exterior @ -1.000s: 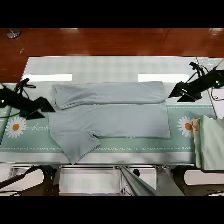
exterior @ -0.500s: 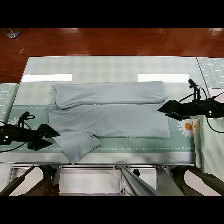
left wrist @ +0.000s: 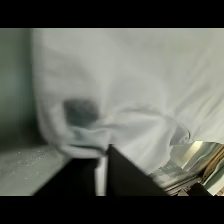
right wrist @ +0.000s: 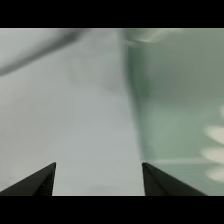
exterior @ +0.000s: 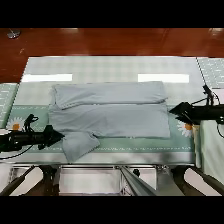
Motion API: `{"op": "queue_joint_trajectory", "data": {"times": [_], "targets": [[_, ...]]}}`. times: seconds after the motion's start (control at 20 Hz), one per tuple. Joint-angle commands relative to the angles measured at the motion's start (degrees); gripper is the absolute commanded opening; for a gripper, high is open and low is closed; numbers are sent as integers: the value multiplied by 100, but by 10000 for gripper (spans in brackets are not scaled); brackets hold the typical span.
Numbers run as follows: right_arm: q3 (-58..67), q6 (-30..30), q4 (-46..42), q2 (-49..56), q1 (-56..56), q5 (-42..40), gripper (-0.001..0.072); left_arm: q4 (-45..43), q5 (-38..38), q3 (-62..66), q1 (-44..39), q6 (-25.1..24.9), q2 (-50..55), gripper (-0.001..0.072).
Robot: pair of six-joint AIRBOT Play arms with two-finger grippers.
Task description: Fold the shirts.
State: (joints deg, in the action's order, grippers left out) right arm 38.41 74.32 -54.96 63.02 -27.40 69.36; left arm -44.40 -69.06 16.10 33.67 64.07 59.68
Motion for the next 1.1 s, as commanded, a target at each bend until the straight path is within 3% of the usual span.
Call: {"op": "queue_joint_trajectory", "data": {"times": [0.0, 0.4, 0.65, 0.7, 0.75, 0.8, 0.85, 1.05], "targets": [[-238, 765, -1311, -4, -437, 492, 620, 393, -254, 39, -184, -448, -7, 20], [-817, 732, -1145, 396, 634, 407, 620, 391, -254, 184, -275, -442, -13, 20], [-599, 570, -94, 717, 739, -299, 618, 393, -249, 184, -275, -442, -13, 21], [-590, 378, 240, 726, 741, -304, 574, 396, -247, 184, -275, -442, -13, 20], [-590, 149, 501, 728, 741, -267, 392, 398, -240, 192, -273, -442, -13, 21], [-590, -109, 688, 728, 739, -175, 137, 398, -236, 221, -271, -442, -13, 20], [-575, -448, 824, 728, 739, -46, 25, 396, -249, 291, -267, -442, -13, 20], [170, -179, 275, 728, 710, 76, 24, 398, -424, 1093, -262, -155, -13, 21]]}}
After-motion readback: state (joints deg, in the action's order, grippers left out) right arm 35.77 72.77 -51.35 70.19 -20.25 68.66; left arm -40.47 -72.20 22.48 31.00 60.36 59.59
